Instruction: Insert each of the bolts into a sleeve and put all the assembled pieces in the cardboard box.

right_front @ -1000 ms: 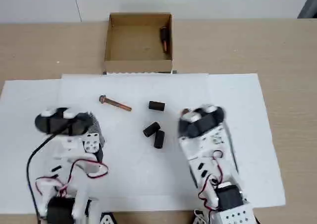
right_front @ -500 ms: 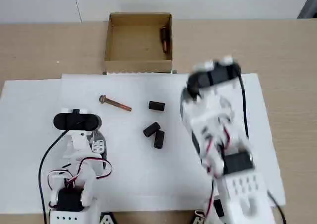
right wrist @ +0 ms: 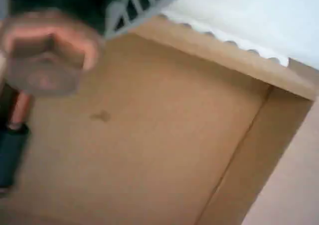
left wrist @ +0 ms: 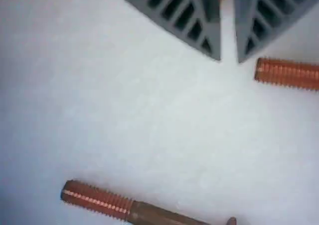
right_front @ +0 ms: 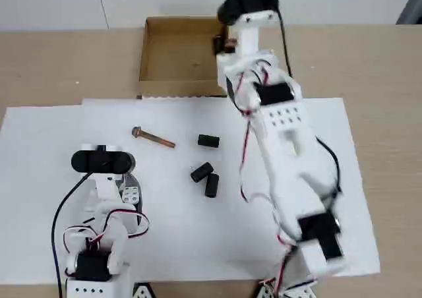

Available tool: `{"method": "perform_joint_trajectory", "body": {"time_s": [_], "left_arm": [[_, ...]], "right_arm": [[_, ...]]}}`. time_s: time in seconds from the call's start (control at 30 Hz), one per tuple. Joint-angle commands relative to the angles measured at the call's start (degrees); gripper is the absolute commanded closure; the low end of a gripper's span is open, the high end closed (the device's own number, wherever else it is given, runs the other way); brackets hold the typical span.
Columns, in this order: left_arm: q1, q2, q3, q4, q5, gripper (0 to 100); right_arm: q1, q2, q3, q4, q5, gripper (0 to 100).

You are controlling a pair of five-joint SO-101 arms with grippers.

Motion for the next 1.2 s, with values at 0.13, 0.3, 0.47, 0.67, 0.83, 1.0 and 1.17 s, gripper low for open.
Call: {"method": "perform_joint_trajectory", "body": {"time_s": [0.13, 0.3, 0.47, 0.67, 0.83, 1.0, 1.17], "left_arm": [[-0.3, -0.6, -0.2, 0.0, -0.3, 99], [-0.3, -0.6, -0.2, 0.0, -0.2, 99], [-0.3, -0.6, -0.1, 0.0, -0.2, 99], [-0.3, -0.6, -0.1, 0.1, -0.2, 99], [-0.3, -0.6, -0.1, 0.1, -0.2, 99], [-0.3, -0.6, -0.1, 0.1, -0.2, 99], [-0.3, -0.6, -0.1, 0.1, -0.1, 99]], "right_arm": [[-2.9, 14.5, -18.5, -2.0, 8.4, 99.5], [-2.9, 22.5, -24.9, -2.4, 10.5, 99.4], [-2.8, 28.4, -31.3, -4.8, 10.5, 99.4], [-3.1, 33.7, -38.9, -5.5, 10.5, 99.4], [-2.9, 36.8, -40.4, -5.1, 10.5, 99.3], [-2.9, 37.9, -40.4, -4.2, 10.5, 84.7], [-3.1, 37.8, -40.4, -3.5, 10.5, 81.2]]}}
